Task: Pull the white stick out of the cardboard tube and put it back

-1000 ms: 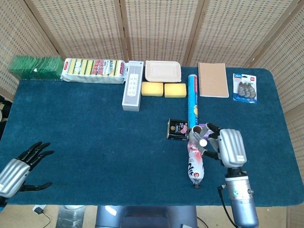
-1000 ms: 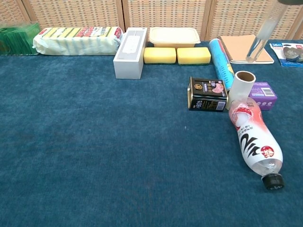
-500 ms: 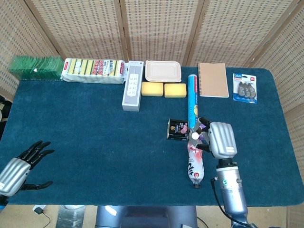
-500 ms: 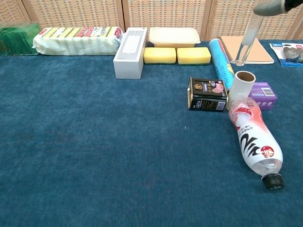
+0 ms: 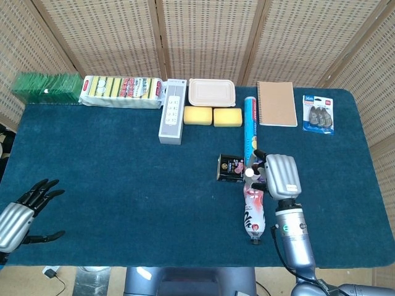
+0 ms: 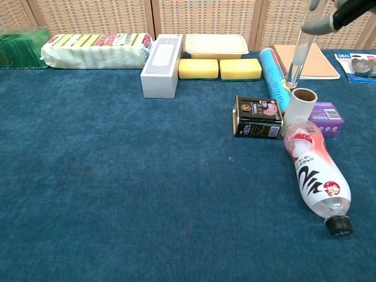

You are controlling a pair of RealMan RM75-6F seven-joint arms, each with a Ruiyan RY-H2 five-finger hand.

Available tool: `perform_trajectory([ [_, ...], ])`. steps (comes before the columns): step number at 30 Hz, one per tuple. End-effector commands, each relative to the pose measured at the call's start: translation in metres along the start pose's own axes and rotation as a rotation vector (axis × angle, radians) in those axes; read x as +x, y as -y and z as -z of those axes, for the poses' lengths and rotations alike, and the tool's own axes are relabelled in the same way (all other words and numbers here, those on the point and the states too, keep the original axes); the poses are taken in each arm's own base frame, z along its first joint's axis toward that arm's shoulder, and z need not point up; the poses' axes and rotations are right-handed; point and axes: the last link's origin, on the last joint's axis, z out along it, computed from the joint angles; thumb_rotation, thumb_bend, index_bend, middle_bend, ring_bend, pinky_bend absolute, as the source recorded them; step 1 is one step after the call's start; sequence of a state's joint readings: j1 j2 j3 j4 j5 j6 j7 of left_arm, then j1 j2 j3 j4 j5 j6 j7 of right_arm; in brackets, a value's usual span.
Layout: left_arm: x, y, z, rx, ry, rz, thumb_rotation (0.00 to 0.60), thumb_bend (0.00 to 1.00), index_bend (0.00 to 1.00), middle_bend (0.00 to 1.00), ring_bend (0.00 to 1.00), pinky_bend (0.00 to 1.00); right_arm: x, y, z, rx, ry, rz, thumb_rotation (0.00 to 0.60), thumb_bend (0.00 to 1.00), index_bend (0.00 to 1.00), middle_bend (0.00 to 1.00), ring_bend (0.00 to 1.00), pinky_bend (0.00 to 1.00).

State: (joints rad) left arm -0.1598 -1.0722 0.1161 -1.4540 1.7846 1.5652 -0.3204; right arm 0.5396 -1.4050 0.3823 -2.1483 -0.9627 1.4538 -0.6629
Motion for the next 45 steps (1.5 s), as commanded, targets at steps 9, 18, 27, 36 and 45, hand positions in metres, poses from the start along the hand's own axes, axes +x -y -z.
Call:
perform_trajectory([
  [9,-0.001,-0.001,0.001,0.004,-0.005,-0.008,0.462,0.11,0.16,0.08,0.03,0.24,0.008,-0.009,-0.007,-0.018,-0.013,0.02,0.6,0.41,0.82,0.98,1.0,0.84],
  [18,0.0,-0.001,0.001,0.007,-0.011,-0.008,0.461,0.11,0.16,0.08,0.03,0.24,0.006,-0.017,-0.005,-0.029,0.003,0.016,0.6,0.41,0.82,0.98,1.0,0.84],
  [27,0.0,-0.001,0.001,0.006,-0.012,-0.008,0.465,0.11,0.16,0.08,0.03,0.24,0.004,-0.017,-0.004,-0.027,0.009,0.024,0.6,0.41,0.81,0.98,1.0,0.84],
  [36,0.0,-0.001,0.001,0.005,-0.014,-0.01,0.461,0.11,0.16,0.08,0.03,0.24,-0.002,-0.024,-0.005,-0.042,0.022,0.044,0.6,0.41,0.81,0.98,1.0,0.84],
  [45,0.0,-0.001,0.0,0.013,-0.012,-0.012,0.464,0.11,0.16,0.08,0.03,0.24,-0.007,-0.03,-0.009,-0.054,0.033,0.049,0.6,0.41,0.81,0.98,1.0,0.84],
])
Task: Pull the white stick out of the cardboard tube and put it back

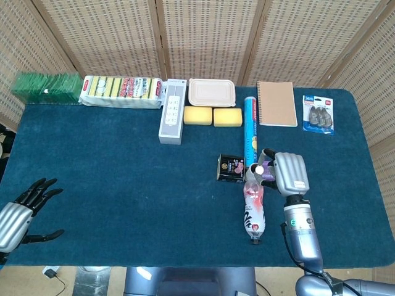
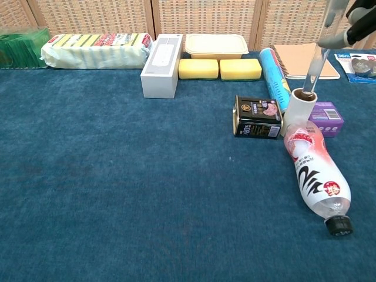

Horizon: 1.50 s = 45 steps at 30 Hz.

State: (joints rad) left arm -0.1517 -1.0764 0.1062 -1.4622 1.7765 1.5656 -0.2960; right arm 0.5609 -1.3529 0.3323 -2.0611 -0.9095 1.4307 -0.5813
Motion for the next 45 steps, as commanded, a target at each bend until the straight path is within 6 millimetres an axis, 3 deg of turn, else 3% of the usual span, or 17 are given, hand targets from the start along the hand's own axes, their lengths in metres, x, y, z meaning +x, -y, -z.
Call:
perform_trajectory([
  [1,0.0,0.0,-0.001,0.001,0.002,-0.001,0.463,0.11,0.16,0.08,0.03,0.24,-0.001,-0.001,-0.001,-0.003,0.006,-0.002,0.6,0.41,0.81,0.98,1.0,0.84],
  [19,-0.001,0.0,-0.002,0.007,0.002,-0.004,0.46,0.11,0.16,0.08,0.03,0.24,-0.019,-0.009,-0.004,-0.022,0.062,0.033,0.6,0.41,0.82,0.98,1.0,0.84],
  [45,0.0,0.005,-0.007,0.031,0.004,0.003,0.459,0.11,0.16,0.08,0.03,0.24,-0.045,-0.003,-0.027,-0.053,0.099,0.042,0.6,0.41,0.81,0.98,1.0,0.84],
])
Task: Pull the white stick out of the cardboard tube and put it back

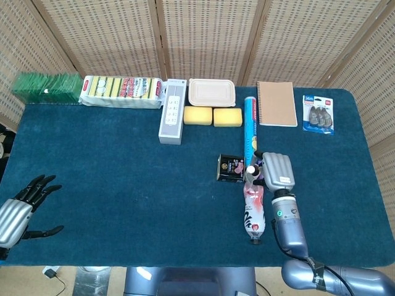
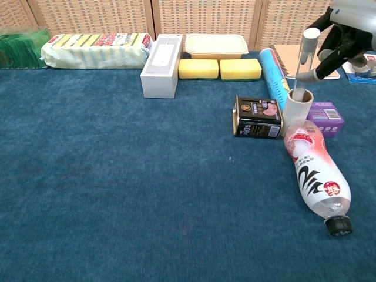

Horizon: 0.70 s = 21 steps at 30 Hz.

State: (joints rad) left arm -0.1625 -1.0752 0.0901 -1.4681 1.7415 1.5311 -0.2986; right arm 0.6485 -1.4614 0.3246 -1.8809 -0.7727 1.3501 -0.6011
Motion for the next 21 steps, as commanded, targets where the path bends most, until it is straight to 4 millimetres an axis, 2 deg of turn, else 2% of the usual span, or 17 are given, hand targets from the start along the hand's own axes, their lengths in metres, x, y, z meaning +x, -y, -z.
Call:
perform_trajectory([
  [1,0.0,0.0,0.0,0.001,0.0,0.0,0.461,0.11,0.16,0.08,0.03,0.24,-0.001,0.0,-0.003,-0.005,-0.003,-0.006,0.6,0.4,0.82,0.98,1.0,0.83],
  [9,-0.002,0.0,-0.002,0.006,0.006,-0.003,0.461,0.11,0.16,0.08,0.03,0.24,0.002,-0.004,-0.016,-0.007,-0.013,0.005,0.6,0.35,0.76,0.88,0.89,0.75],
  [21,-0.003,-0.001,-0.003,0.005,0.012,-0.006,0.463,0.11,0.16,0.08,0.03,0.24,0.005,-0.01,-0.016,-0.007,-0.011,0.003,0.6,0.34,0.66,0.73,0.74,0.66],
])
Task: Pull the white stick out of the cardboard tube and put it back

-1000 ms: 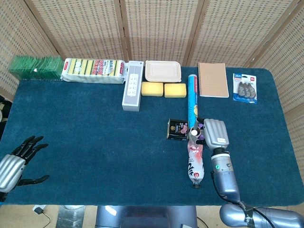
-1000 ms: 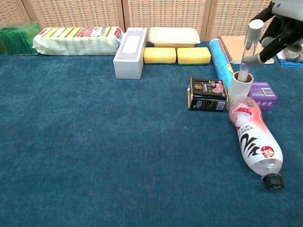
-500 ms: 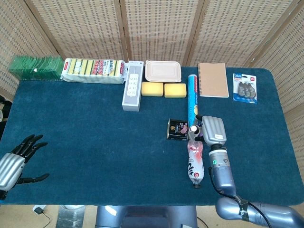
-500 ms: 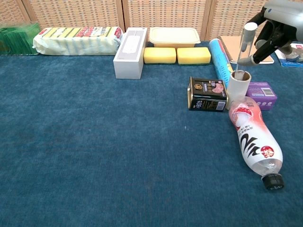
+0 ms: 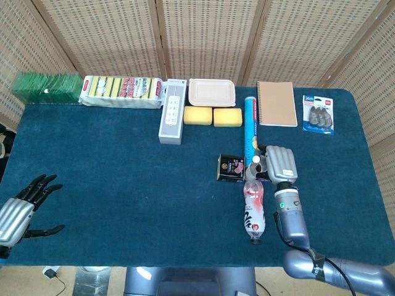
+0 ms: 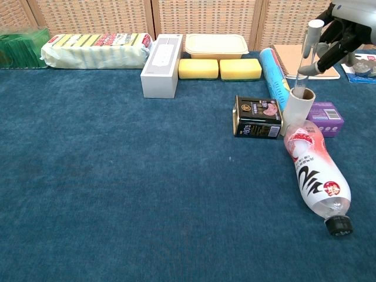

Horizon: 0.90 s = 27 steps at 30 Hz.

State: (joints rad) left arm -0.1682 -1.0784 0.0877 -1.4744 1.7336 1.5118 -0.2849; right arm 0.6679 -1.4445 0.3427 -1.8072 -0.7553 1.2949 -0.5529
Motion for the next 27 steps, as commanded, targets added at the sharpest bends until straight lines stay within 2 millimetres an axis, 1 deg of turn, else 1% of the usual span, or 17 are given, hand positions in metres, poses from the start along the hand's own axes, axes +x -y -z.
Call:
perform_trajectory([
  [1,0.0,0.0,0.0,-0.001,0.001,-0.001,0.463,0.11,0.16,0.08,0.03,0.24,0.001,-0.002,0.001,0.001,0.001,0.004,0.6,0.34,0.65,0.72,0.73,0.66],
  [7,0.001,-0.001,0.002,-0.009,-0.008,0.001,0.465,0.11,0.16,0.08,0.03,0.24,0.01,-0.006,0.007,0.012,-0.011,0.01,0.594,0.34,0.56,0.62,0.61,0.59],
  [9,0.002,-0.001,0.003,-0.013,-0.008,0.001,0.462,0.11,0.16,0.08,0.03,0.24,0.011,-0.007,0.01,0.034,-0.007,-0.009,0.551,0.33,0.52,0.57,0.57,0.55],
  [10,0.002,-0.002,0.003,-0.015,-0.008,0.001,0.462,0.11,0.16,0.08,0.03,0.24,0.012,-0.008,0.011,0.039,-0.008,-0.014,0.505,0.33,0.48,0.53,0.53,0.53],
  [11,0.002,-0.002,0.003,-0.017,-0.009,0.001,0.465,0.11,0.16,0.08,0.03,0.24,0.014,-0.009,0.011,0.044,-0.012,-0.02,0.482,0.33,0.46,0.51,0.51,0.51],
  [16,0.003,-0.003,0.005,-0.025,-0.015,0.003,0.462,0.11,0.16,0.08,0.03,0.24,0.016,-0.012,0.016,0.056,-0.019,-0.021,0.438,0.32,0.41,0.46,0.46,0.47],
  [23,0.004,-0.003,0.005,-0.033,-0.015,0.006,0.464,0.11,0.16,0.08,0.03,0.24,0.019,-0.013,0.02,0.065,-0.039,-0.018,0.435,0.3,0.37,0.39,0.39,0.4],
  [27,0.004,-0.003,0.006,-0.04,-0.013,0.009,0.465,0.12,0.16,0.08,0.03,0.24,0.032,-0.012,0.026,0.089,-0.089,-0.023,0.434,0.28,0.34,0.35,0.35,0.38],
])
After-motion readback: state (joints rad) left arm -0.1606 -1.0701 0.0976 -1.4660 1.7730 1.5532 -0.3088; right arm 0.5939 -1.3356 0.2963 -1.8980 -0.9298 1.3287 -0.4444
